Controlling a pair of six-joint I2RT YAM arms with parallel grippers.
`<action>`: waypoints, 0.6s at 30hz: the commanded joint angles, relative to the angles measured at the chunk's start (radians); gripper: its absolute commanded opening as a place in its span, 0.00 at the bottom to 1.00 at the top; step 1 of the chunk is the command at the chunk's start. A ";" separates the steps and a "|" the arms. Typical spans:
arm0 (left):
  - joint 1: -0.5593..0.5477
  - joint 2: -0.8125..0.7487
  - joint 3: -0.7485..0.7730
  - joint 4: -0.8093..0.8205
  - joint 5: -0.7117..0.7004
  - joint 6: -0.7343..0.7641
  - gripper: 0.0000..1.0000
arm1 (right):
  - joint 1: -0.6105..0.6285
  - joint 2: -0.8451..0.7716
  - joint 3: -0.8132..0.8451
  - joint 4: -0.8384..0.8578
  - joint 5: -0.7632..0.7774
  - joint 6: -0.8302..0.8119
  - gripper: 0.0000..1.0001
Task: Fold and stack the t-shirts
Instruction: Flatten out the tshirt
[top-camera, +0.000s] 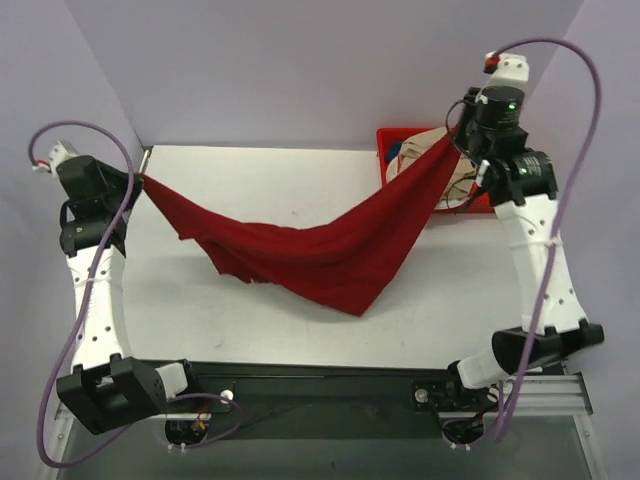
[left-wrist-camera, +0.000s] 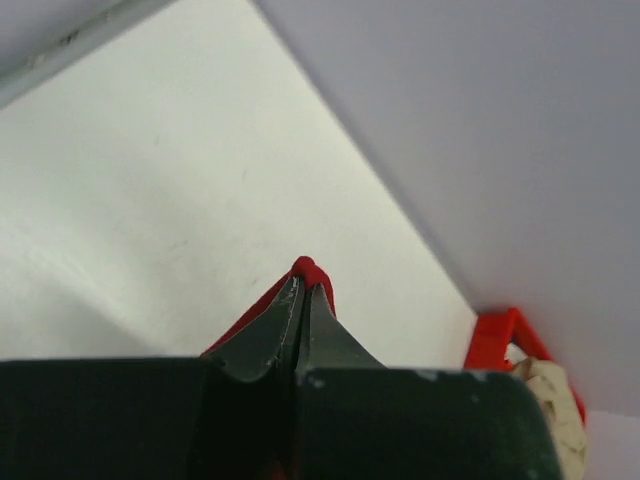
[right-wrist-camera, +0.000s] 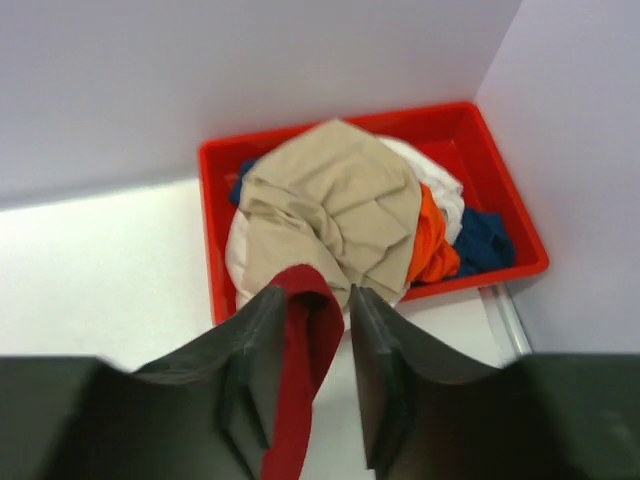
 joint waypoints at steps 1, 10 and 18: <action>-0.004 0.034 -0.105 0.041 0.047 0.016 0.00 | -0.034 0.109 -0.034 0.028 -0.022 0.021 0.39; -0.004 0.089 -0.257 0.027 0.205 0.065 0.00 | 0.009 -0.107 -0.507 -0.025 -0.379 0.228 0.73; -0.006 0.105 -0.298 -0.036 0.198 0.150 0.00 | 0.343 -0.188 -0.831 -0.005 -0.597 0.277 0.70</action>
